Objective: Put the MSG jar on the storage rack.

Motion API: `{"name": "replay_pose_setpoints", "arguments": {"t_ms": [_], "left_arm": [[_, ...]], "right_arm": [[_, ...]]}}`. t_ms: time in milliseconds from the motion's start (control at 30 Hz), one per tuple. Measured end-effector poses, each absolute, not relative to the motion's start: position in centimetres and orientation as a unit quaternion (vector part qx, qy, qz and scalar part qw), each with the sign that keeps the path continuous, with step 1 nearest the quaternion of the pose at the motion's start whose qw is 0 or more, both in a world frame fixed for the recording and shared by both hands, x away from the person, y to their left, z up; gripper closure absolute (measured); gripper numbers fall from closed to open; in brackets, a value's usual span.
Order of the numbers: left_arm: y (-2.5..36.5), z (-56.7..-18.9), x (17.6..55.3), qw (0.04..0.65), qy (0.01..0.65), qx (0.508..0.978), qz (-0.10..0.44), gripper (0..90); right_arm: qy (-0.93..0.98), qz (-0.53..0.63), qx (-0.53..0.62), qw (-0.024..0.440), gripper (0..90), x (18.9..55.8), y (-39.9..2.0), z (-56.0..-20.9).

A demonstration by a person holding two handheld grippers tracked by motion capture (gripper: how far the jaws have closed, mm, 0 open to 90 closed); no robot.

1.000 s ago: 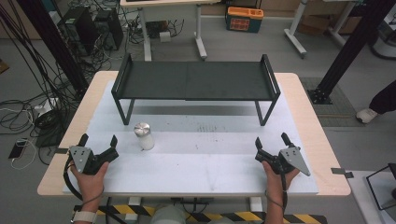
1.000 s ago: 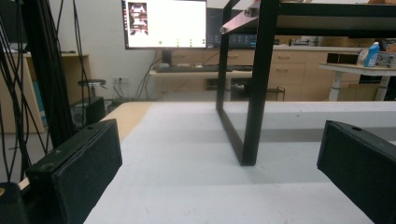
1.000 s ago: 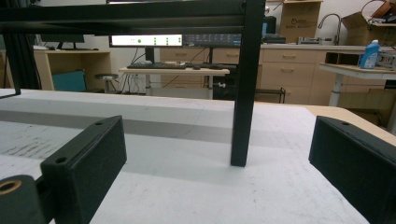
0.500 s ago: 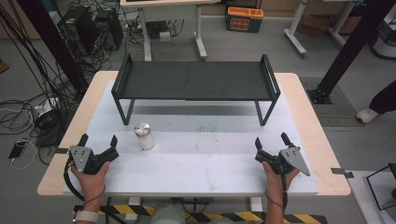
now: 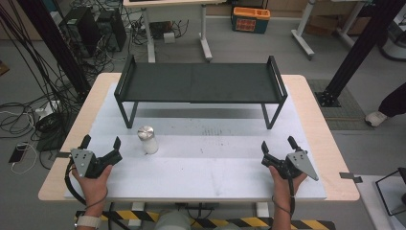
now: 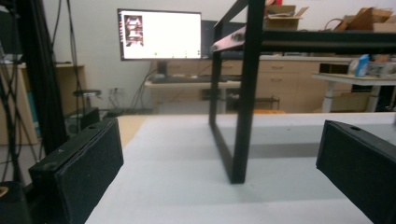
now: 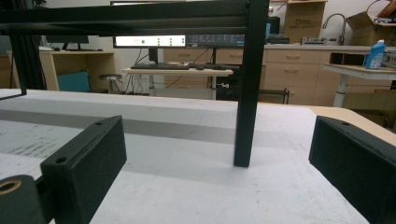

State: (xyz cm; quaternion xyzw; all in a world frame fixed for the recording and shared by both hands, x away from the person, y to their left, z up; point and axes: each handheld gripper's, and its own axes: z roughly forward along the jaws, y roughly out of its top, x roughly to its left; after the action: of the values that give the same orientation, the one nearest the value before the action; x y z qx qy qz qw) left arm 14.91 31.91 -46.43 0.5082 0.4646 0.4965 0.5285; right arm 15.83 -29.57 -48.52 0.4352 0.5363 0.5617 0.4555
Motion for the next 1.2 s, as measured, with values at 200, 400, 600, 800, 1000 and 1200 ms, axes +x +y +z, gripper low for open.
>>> {"name": "replay_pose_setpoints", "arguments": {"t_ms": [200, 400, 600, 800, 1000, 1200], "left_arm": [[31.9, -45.2, 14.7, 0.544, 0.451, 0.512, 0.488, 0.9], [32.0, -44.4, 14.2, 0.576, 0.425, 0.517, 0.468, 0.6], [32.1, -43.8, 14.2, 0.598, 0.401, 0.531, 0.448, 0.2], [31.8, -43.7, 14.5, 0.61, 0.388, 0.539, 0.432, 0.2], [31.1, -43.8, 15.0, 0.614, 0.367, 0.555, 0.426, 0.2], [29.3, -44.3, 16.0, 0.61, 0.364, 0.561, 0.425, 0.2]], "right_arm": [[0.536, 0.562, 0.435, 0.455, 4.0, 15.8, -29.6, -48.5], [0.537, 0.562, 0.436, 0.455, 4.0, 15.8, -29.6, -48.5], [0.536, 0.562, 0.436, 0.455, 4.0, 15.8, -29.6, -48.5], [0.536, 0.562, 0.436, 0.454, 4.0, 15.8, -29.6, -48.5], [0.536, 0.563, 0.436, 0.454, 4.1, 15.8, -29.6, -48.5], [0.536, 0.563, 0.436, 0.454, 4.1, 15.8, -29.6, -48.5]]}}
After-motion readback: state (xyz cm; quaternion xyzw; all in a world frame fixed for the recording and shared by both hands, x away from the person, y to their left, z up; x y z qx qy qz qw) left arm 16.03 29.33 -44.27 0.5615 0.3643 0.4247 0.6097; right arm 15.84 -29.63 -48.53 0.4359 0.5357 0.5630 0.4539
